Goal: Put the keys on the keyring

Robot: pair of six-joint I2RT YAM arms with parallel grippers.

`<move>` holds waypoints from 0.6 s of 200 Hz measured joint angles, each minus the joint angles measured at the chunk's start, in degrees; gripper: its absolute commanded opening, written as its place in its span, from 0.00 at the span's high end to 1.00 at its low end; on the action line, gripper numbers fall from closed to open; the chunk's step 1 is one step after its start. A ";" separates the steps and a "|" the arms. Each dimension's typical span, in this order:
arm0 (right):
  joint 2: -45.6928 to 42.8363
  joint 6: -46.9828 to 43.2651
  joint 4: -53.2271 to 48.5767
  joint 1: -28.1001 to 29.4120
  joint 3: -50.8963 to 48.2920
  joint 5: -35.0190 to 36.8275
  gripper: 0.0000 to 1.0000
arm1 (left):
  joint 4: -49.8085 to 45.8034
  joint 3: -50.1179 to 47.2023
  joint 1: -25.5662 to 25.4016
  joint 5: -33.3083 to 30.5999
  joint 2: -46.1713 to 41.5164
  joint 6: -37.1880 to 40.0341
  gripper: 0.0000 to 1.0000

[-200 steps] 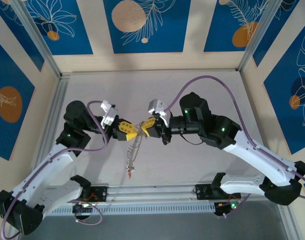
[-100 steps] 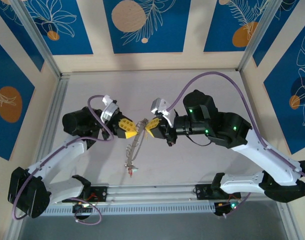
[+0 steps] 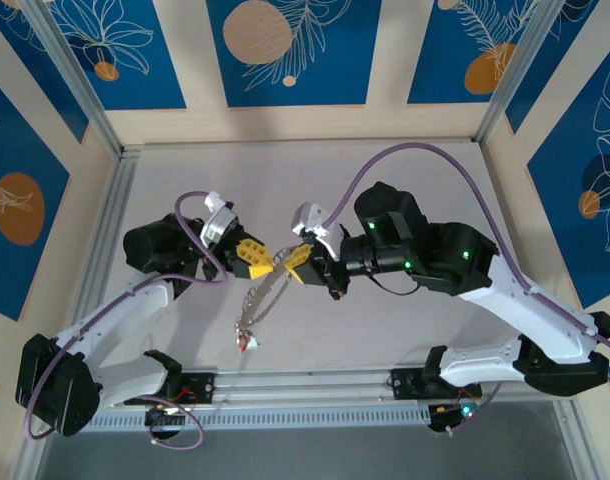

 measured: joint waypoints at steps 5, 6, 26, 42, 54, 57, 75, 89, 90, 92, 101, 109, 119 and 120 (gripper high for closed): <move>0.00 0.22 0.04 0.17 0.28 0.04 1.00 | -0.79 0.00 0.00 0.00 -0.15 0.61 1.00; 0.00 0.22 0.04 0.22 0.37 0.07 1.00 | -0.92 0.02 0.00 0.00 -0.17 0.70 1.00; 0.02 0.55 -0.04 1.11 1.14 0.96 1.00 | -5.95 0.00 0.04 -0.07 -1.53 4.66 1.00; 0.15 0.63 -0.44 1.75 1.60 1.73 1.00 | -11.85 0.02 0.11 -0.39 -3.39 9.33 1.00; 0.48 0.63 -0.59 2.10 1.86 2.27 1.00 | -17.55 0.02 0.09 -0.70 -5.22 13.75 1.00; 0.59 0.66 -0.63 2.16 1.86 2.40 1.00 | -19.41 0.02 0.11 -0.74 -5.79 15.43 1.00; 1.31 0.87 -0.87 2.47 1.86 2.69 1.00 | -28.22 0.46 0.11 -1.42 -8.22 22.16 1.00; 2.12 1.05 -1.36 2.75 2.12 2.82 1.00 | -32.76 0.76 0.11 -1.77 -9.20 25.83 1.00; 2.19 1.03 -1.42 2.78 2.14 2.82 1.00 | -32.94 0.79 0.11 -1.77 -9.20 25.94 1.00; 2.32 1.05 -1.51 2.86 2.25 2.84 1.00 | -33.42 0.81 0.11 -1.81 -9.22 26.36 1.00; 3.04 1.05 -1.95 3.30 2.84 3.04 1.00 | -35.23 0.87 0.11 -1.90 -9.31 27.76 1.00; 3.63 1.03 -2.12 3.74 3.39 3.13 1.00 | -36.46 0.87 0.11 -1.99 -9.18 28.61 1.00; 4.20 1.03 -2.56 4.20 4.07 3.82 1.00 | -37.35 0.87 0.11 -1.95 -9.09 29.07 1.00; 4.22 1.05 -2.58 4.22 4.09 3.89 1.00 | -37.48 0.87 0.11 -1.95 -9.09 29.18 1.00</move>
